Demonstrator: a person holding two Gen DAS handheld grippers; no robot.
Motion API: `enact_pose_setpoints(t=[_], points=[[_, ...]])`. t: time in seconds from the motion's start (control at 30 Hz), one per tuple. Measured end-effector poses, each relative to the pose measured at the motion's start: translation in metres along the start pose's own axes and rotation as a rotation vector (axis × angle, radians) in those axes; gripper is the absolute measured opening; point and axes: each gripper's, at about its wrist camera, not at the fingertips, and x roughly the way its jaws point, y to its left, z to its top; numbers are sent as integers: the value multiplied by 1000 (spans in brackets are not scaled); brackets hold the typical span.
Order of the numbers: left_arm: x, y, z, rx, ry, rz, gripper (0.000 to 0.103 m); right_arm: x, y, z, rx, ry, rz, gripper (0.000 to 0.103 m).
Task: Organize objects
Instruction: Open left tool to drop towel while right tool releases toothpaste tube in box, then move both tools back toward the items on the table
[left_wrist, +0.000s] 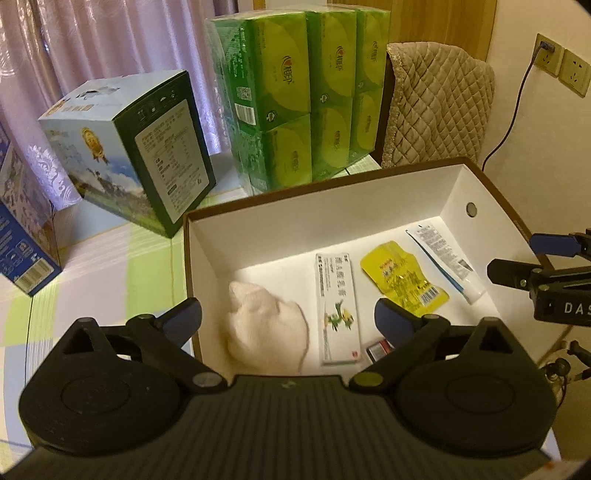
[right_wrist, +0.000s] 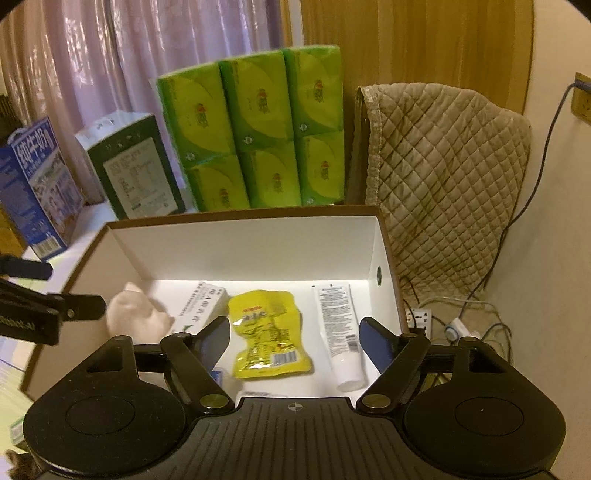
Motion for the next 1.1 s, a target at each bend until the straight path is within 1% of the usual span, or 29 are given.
enact_pose_setpoints(t=[0.3, 0.67, 0.93, 1.1], points=[[-43, 3, -20, -50, -35, -35, 99, -43, 13, -12, 46, -36, 43, 76], [-96, 19, -59, -89, -81, -43, 99, -77, 46, -38, 41, -26, 91, 77], [-120, 44, -98, -124, -75, -33, 99, -91, 73, -55, 38, -18, 119, 77], [-130, 68, -127, -152, -43, -8, 99, -97, 91, -69, 33, -3, 140, 77]])
